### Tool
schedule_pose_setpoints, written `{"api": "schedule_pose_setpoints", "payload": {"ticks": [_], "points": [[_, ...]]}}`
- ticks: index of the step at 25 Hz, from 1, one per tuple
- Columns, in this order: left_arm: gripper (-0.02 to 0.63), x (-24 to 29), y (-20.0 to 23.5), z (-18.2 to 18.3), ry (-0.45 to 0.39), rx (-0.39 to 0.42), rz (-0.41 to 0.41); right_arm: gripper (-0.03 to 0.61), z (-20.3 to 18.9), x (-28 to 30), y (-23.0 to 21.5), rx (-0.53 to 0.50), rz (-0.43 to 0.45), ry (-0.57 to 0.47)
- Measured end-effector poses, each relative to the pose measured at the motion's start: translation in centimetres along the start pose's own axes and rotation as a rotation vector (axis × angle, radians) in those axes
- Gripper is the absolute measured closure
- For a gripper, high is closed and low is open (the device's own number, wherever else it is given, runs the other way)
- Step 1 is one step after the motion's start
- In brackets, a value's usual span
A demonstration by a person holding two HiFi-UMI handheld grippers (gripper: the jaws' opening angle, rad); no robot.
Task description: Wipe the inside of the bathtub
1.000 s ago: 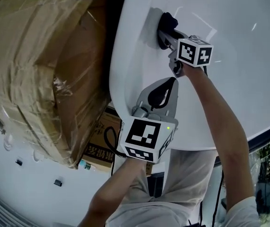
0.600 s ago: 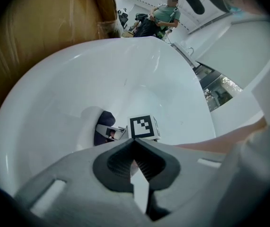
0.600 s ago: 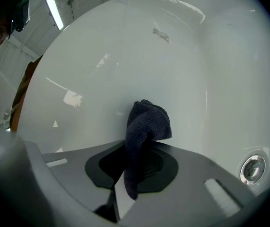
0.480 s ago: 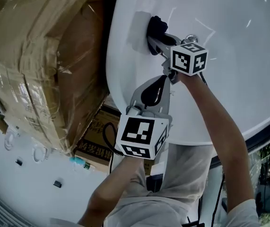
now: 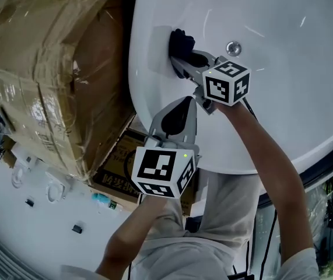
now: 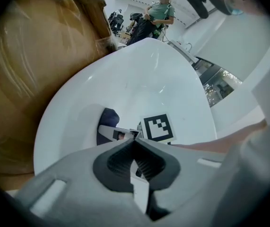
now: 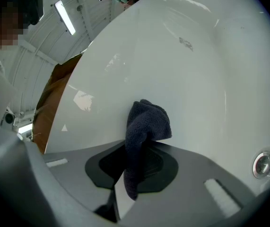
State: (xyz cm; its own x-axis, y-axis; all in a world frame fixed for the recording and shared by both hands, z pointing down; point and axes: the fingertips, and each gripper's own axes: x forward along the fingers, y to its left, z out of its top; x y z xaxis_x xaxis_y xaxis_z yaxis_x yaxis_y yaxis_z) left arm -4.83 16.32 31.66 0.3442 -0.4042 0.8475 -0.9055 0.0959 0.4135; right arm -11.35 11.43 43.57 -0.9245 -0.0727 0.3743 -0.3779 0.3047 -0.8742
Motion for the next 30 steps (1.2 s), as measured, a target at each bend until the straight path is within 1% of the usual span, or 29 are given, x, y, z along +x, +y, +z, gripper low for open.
{"api": "schedule_pose_setpoints", "payload": {"ticks": [3, 6, 10, 12, 16, 19, 21, 26, 27, 28, 30], "points": [[0.617, -0.8, 0.0, -0.1, -0.001, 0.000, 0.011, 0.534, -0.1, -0.4, 1.3, -0.011, 0.024, 0.006], [0.617, -2.0, 0.3, -0.3, -0.013, 0.012, 0.048, 0.534, -0.4, -0.7, 2.7, -0.022, 0.053, 0.015], [0.617, -3.1, 0.5, -1.0, -0.008, 0.021, 0.074, 0.532, -0.6, -1.4, 5.0, -0.030, 0.118, 0.012], [0.617, -3.8, 0.5, -1.3, -0.005, 0.022, 0.080, 0.533, -1.1, -1.8, 6.6, -0.051, 0.159, 0.021], [0.617, -4.9, 0.0, -1.4, -0.004, 0.029, 0.069, 0.533, -1.9, -2.6, 9.1, -0.097, 0.225, 0.037], [0.617, -5.1, -0.5, -1.8, 0.011, 0.054, 0.052, 0.533, -2.3, -3.1, 10.1, -0.094, 0.272, 0.042], [0.617, -5.2, -0.6, -2.0, 0.012, 0.067, 0.050, 0.534, -2.9, -3.3, 10.6, -0.084, 0.318, 0.054], [0.617, -5.3, -0.8, -2.0, 0.015, 0.094, 0.042, 0.532, -3.1, -4.7, 12.8, -0.080, 0.484, 0.075], [0.617, -5.2, -1.0, -2.1, 0.022, 0.103, 0.036, 0.532, -3.0, -5.0, 12.8, -0.080, 0.491, 0.076], [0.617, -5.0, -1.0, -2.3, 0.030, 0.110, 0.030, 0.532, -2.9, -5.2, 12.3, -0.093, 0.479, 0.078], [0.617, -4.7, -1.1, -2.7, 0.044, 0.111, 0.017, 0.532, -3.0, -5.3, 10.6, -0.141, 0.420, 0.091]]}}
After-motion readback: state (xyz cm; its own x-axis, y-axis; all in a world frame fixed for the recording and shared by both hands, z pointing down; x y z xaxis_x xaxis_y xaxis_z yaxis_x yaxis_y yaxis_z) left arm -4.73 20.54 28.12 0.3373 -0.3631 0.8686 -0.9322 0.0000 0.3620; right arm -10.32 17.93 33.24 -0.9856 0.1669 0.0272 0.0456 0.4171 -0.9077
